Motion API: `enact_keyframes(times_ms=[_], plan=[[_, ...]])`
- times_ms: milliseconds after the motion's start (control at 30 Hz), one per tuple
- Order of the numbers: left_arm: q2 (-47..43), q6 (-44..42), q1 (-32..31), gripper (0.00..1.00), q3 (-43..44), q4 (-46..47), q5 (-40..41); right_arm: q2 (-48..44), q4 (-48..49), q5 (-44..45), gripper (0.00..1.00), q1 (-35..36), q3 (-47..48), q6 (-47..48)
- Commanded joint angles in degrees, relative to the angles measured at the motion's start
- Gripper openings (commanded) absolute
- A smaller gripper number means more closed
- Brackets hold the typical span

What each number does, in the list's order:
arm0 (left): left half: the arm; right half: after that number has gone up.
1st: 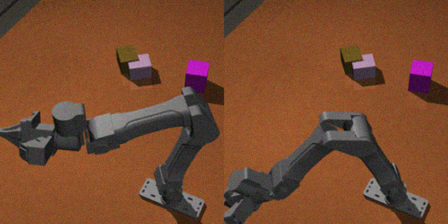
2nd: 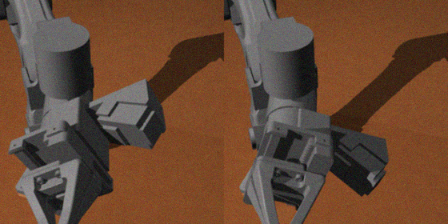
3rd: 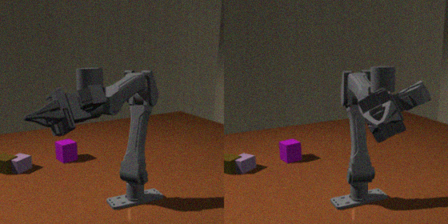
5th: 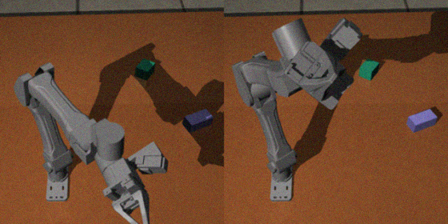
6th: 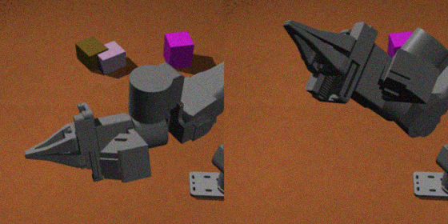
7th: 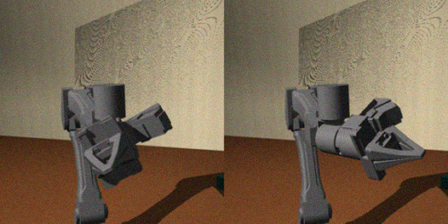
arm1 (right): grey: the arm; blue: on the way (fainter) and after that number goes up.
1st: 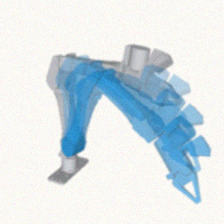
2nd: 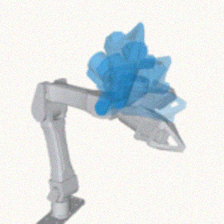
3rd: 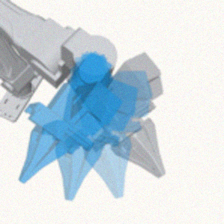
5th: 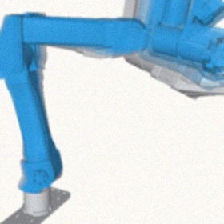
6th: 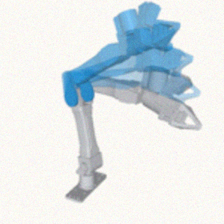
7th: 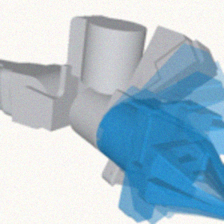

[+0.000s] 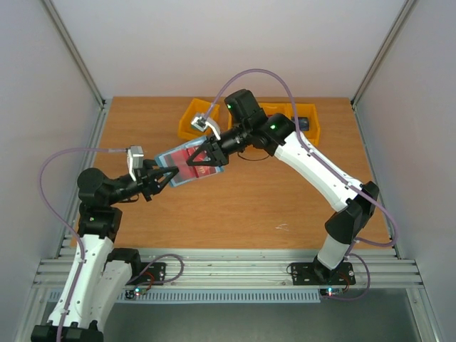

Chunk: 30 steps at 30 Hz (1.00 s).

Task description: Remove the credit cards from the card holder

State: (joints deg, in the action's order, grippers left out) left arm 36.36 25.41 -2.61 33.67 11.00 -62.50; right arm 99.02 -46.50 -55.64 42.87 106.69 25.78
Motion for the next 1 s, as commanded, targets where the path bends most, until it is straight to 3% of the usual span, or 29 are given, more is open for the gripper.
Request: enact_keyframes(times_ms=[0,33,200,267,333,467,733,833,867,900,933,967], plan=[[0.0,-1.7,-0.3,0.16,1.0,-0.3,1.4,-1.8,1.1,-5.3,0.04,0.7,1.6,1.6],[-0.2,-1.7,-0.4,0.02,0.9,0.1,1.4,-1.9,1.1,-6.3,0.07,0.6,1.5,2.1],[-1.2,-1.2,-0.3,0.00,0.9,1.6,-0.3,-3.7,1.3,-7.6,0.42,-2.8,-1.4,1.7],[-1.4,-0.8,-0.3,0.00,0.5,1.8,-0.4,-4.9,1.1,-7.5,0.50,-5.3,-3.4,1.0],[-1.5,-0.8,-0.3,0.00,0.3,1.8,-0.6,-6.0,0.2,-6.8,0.51,-6.8,-4.6,1.4],[-1.3,-1.1,-0.3,0.00,0.4,1.8,-1.1,-6.7,-2.2,-5.6,0.42,-7.2,-5.1,2.7],[-1.3,-1.3,-0.2,0.00,0.6,1.5,-1.7,-6.6,-0.8,-5.6,0.09,-7.2,-5.7,1.3],[-1.5,-1.9,-0.2,0.01,0.5,-0.3,1.1,-6.2,0.3,-6.4,0.01,-7.2,-5.7,-0.1],[-1.6,-2.3,-0.2,0.12,0.5,-1.7,4.0,-6.1,0.5,-5.9,0.01,-7.2,-5.8,-0.5],[-1.7,-3.1,-0.2,0.33,0.5,-3.6,7.8,-6.1,0.8,-5.2,0.01,-7.2,-5.9,-1.1],[-1.7,-3.7,-0.1,0.47,0.5,-5.3,12.5,-6.0,1.1,-4.5,0.01,-7.3,-5.9,-1.6],[-1.7,-4.8,0.1,0.57,0.7,-7.1,17.1,-5.8,1.4,-3.5,0.01,-7.2,-6.0,-2.3]])
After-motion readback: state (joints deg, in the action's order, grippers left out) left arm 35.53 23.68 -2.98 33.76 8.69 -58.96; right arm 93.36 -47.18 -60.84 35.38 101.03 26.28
